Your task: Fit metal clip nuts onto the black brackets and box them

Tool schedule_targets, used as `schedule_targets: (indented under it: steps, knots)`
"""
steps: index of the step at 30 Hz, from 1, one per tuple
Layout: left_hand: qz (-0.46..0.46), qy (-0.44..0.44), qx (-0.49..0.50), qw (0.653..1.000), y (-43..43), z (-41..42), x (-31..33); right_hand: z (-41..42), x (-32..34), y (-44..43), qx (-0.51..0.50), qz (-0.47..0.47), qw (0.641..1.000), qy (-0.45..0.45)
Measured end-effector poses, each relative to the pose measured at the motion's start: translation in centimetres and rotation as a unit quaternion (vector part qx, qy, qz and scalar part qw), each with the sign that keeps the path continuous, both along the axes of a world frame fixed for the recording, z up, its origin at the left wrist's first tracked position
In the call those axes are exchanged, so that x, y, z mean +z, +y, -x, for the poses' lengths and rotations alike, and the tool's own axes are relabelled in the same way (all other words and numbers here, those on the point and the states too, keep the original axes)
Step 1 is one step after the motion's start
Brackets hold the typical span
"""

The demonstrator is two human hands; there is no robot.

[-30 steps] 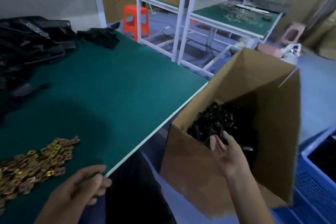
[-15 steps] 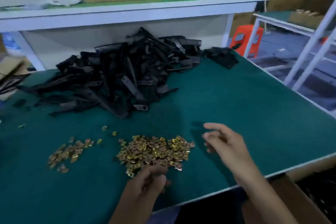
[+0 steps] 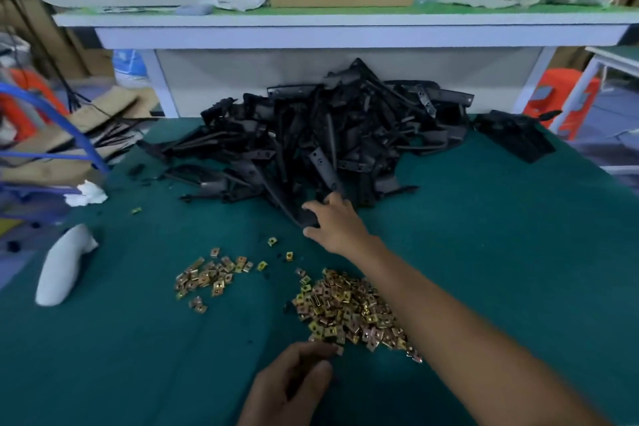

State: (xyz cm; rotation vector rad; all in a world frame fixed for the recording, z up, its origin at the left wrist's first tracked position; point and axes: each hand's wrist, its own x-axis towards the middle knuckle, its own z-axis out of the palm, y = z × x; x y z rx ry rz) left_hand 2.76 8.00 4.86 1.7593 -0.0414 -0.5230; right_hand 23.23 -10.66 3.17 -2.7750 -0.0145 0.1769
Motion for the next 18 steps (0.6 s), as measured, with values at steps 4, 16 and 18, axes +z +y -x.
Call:
schedule_targets:
  steps: [4, 16, 18]
  knots:
    - [0.0, -0.019, 0.011, 1.0, 0.6, -0.4, 0.3, 0.4, -0.4, -0.3, -0.044, -0.102, 0.994, -0.024]
    - [0.081, -0.062, 0.117, 0.988, 1.9, -1.4, 1.3, 11.1, 6.3, -8.0, -0.102, -0.6, 0.791, -0.062]
    - [0.097, -0.066, 0.148, 0.982, 1.7, -1.4, 1.6, 14.5, 7.9, -9.1, -0.041, -0.609, 0.792, -0.01]
